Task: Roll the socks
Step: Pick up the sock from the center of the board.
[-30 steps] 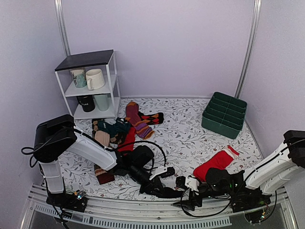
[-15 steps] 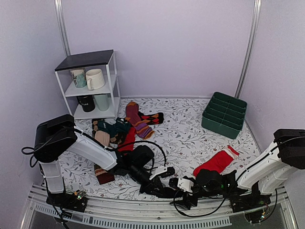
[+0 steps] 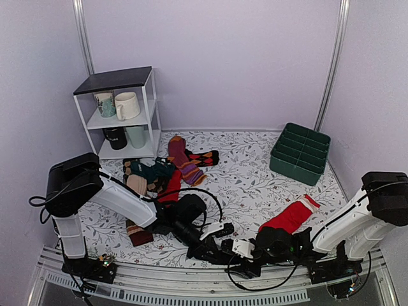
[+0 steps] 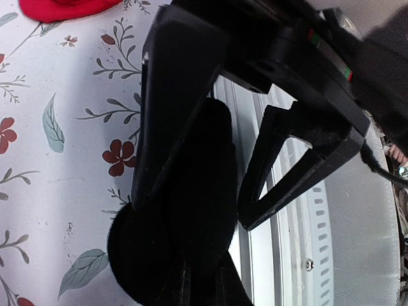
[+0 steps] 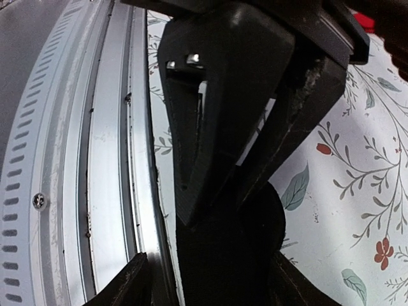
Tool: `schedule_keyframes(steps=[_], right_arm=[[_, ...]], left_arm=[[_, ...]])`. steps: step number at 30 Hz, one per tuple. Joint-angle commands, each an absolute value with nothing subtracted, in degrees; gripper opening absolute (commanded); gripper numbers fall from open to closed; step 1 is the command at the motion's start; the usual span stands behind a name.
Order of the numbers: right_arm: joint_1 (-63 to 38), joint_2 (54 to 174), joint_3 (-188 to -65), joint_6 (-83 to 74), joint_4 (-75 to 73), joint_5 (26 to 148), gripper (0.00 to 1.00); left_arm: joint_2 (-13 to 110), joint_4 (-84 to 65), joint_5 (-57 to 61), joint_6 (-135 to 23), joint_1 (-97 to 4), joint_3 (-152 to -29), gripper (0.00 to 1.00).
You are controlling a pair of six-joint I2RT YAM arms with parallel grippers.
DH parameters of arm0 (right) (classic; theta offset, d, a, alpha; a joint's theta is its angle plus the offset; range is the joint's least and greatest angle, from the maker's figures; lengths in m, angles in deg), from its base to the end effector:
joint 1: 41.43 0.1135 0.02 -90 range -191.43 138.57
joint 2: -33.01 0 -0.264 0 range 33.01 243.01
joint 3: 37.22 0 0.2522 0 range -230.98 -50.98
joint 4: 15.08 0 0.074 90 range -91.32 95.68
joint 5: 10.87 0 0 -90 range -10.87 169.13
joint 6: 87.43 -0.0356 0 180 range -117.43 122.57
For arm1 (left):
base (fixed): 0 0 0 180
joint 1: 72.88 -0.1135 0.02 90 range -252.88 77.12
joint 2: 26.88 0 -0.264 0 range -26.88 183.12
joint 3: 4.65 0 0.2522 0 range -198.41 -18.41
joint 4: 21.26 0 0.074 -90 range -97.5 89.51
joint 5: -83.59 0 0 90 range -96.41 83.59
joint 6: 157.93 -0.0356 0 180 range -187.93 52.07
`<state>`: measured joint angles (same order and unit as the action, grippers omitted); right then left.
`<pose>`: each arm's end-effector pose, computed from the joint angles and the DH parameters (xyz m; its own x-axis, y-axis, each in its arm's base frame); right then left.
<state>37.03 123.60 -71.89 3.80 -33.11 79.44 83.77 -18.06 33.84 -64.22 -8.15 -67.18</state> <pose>0.0499 0.2455 0.1013 -0.1018 -0.6058 -0.7891 -0.9830 0.1829 -0.0136 0.1263 -0.3215 0.0938 -0.3884 0.7070 -0.5910 0.8392 0.0064 -0.5438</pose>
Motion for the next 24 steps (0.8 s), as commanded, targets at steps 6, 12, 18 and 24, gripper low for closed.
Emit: schedule_keyframes(steps=[6,12,18,24], right_arm=[[34.9,126.1,-73.8,1.5,-28.8,81.0,0.41],[34.3,128.3,-75.9,0.5,-25.8,81.5,0.20],[33.1,129.5,-76.4,-1.3,-24.4,83.4,0.00],[30.8,126.5,-74.4,-3.4,-25.6,84.8,0.00]], left_arm=[[89.6,-5.1,24.5,-64.1,-8.5,-64.0,0.00],[89.3,-5.1,23.7,-64.1,-8.5,-64.0,0.00],[86.4,-5.3,18.6,-64.6,-8.7,-64.4,0.20],[79.4,-4.3,13.7,-65.2,-10.9,-64.3,0.44]])
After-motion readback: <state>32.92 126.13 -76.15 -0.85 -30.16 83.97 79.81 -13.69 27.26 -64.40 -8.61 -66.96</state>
